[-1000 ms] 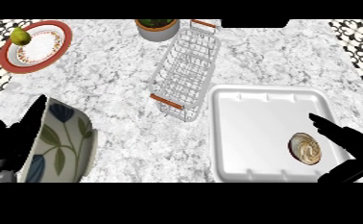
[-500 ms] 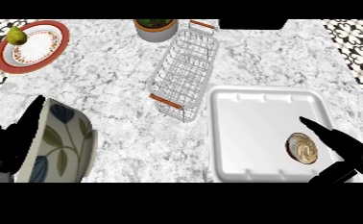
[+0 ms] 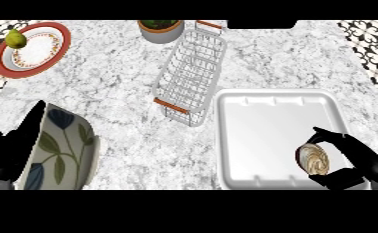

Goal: Pick the cupcake from the tray and place it in the tiered basket

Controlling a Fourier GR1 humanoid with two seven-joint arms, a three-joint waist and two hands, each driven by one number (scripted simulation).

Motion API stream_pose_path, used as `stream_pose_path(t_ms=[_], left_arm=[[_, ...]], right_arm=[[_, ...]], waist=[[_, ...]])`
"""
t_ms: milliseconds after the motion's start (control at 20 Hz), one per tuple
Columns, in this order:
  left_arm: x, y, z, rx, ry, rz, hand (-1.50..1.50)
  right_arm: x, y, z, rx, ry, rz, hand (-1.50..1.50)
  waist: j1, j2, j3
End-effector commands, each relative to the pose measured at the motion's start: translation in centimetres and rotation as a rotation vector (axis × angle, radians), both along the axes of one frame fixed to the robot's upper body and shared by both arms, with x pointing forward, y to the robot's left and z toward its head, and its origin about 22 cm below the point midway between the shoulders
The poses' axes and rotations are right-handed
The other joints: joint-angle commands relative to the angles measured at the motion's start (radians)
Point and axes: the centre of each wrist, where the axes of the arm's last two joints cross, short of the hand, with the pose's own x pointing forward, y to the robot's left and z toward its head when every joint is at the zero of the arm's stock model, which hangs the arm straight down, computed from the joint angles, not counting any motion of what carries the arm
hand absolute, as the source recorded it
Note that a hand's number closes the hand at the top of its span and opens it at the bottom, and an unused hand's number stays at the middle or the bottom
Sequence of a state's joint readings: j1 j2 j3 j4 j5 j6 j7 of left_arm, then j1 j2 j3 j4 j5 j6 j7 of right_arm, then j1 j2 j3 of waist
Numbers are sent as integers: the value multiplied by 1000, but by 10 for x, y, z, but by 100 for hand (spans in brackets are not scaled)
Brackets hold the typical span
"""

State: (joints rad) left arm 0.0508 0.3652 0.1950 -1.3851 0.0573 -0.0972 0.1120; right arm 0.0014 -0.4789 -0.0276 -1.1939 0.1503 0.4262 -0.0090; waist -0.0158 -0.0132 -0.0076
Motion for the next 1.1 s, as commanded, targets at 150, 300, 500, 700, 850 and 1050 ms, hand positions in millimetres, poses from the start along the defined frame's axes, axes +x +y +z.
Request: stream_pose_path(t_ms=[150,300,500,700,850,1050], left_arm=[[-8,-14,-22,-57,36,-3,0],[-21,-4,-5,-54,37,-6,0],[2,-15,-7,-36,33,-42,0],[10,-19,0,-26,17,-76,0],[11,-18,0,-16,35,-80,0],[10,-22,-4,-22,60,-95,0]], right_arm=[[1,-5,11,52,-106,-76,150],[-1,-10,22,23,-117,-154,150],[44,122,43,-163,-265,-78,150],[59,153,62,-280,-339,-82,150],[67,185,80,-335,-419,-135,150],[75,222,108,-409,-536,-228,150]], waist=[[14,13,7],[18,12,8],[77,4,-14],[113,-3,-29],[116,-11,-29],[112,-27,-28]])
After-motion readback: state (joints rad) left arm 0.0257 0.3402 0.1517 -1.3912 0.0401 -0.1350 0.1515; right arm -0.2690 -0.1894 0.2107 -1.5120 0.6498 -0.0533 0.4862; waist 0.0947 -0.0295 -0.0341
